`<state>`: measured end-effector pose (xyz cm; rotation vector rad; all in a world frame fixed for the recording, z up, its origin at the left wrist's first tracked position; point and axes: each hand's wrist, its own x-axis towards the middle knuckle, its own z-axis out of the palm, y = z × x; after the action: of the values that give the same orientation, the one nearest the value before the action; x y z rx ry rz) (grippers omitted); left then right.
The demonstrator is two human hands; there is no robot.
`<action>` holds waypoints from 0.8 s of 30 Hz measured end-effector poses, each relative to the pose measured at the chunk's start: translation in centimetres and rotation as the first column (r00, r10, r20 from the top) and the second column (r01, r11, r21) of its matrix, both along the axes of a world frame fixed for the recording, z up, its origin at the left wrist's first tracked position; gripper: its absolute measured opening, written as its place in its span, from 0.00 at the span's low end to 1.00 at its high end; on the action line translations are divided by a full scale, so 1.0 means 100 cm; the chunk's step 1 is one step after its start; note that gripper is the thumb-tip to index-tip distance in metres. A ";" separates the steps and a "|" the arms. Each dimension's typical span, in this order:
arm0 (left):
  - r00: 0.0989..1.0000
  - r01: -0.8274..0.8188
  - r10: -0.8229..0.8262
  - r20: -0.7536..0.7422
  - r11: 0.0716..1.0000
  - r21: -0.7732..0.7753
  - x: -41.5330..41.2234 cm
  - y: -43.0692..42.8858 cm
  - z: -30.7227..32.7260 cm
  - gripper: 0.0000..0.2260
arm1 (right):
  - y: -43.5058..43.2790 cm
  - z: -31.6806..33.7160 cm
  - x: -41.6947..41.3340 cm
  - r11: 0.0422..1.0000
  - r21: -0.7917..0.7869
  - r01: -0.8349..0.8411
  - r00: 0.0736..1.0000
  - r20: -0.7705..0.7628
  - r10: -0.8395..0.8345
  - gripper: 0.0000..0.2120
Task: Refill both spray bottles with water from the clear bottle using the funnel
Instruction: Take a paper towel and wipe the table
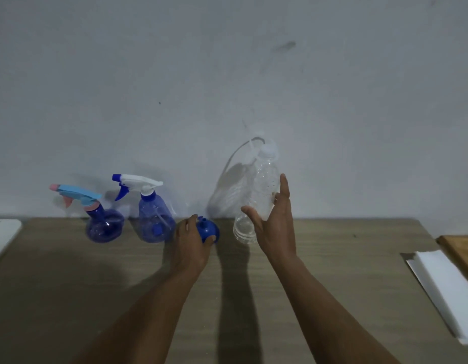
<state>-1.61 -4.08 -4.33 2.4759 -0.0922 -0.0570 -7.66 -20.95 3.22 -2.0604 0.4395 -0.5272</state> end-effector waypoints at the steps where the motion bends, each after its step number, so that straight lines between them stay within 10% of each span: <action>1: 0.999 0.001 -0.001 0.033 1.000 0.002 -0.006 0.002 0.004 0.26 | 0.001 0.002 -0.004 1.000 -0.016 0.010 1.000 -0.026 -0.011 0.50; 9: 0.905 0.409 -0.408 0.122 0.912 0.014 -0.041 -0.012 0.056 0.16 | 0.000 0.028 -0.073 0.956 -0.256 0.142 0.963 -0.186 -0.193 0.29; 24: 0.387 0.892 -0.917 0.100 0.400 0.211 -0.121 -0.190 0.125 0.19 | -0.114 0.050 -0.250 0.817 -0.451 0.358 0.681 -0.473 -0.559 0.18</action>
<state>-13.73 -23.09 8.15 2.2045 -1.6093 -0.2875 -32.63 -32.35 8.18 -2.4217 1.3708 -0.2352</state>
